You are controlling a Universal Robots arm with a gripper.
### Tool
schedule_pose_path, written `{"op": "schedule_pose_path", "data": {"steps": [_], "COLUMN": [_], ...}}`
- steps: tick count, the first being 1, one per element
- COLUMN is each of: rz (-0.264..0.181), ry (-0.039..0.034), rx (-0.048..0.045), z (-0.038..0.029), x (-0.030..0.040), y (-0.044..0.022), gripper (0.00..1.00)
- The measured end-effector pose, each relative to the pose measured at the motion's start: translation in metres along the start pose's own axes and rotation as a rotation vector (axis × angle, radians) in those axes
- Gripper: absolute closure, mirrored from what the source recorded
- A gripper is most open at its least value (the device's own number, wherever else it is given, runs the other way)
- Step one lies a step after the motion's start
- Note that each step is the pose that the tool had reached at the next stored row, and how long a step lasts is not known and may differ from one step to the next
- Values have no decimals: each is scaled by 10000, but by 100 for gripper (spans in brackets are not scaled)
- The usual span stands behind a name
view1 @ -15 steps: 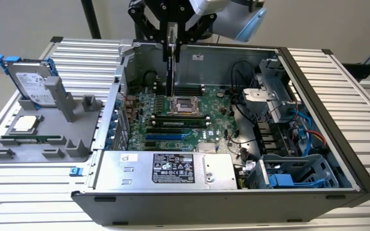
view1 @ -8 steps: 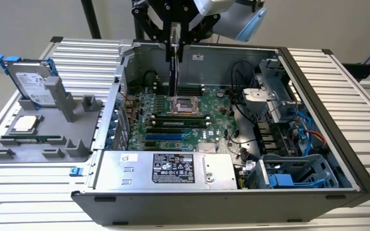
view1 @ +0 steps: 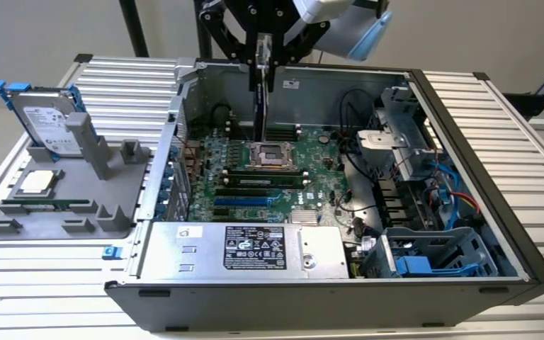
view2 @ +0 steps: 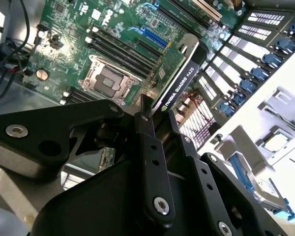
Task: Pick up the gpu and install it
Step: 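Pick up the gpu and move the gpu toward the slot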
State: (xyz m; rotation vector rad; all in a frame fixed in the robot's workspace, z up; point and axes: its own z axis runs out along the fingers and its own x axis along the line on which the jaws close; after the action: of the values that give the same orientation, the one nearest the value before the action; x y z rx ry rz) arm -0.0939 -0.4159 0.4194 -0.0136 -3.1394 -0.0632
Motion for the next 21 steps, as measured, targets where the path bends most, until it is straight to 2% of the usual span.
{"op": "schedule_pose_path", "data": {"steps": [3,21], "rz": [-1,0], "ry": [0,0], "rx": [0,0], "z": [0,0], "x": [-20,-44], "y": [0,0], "gripper": [100,100]}}
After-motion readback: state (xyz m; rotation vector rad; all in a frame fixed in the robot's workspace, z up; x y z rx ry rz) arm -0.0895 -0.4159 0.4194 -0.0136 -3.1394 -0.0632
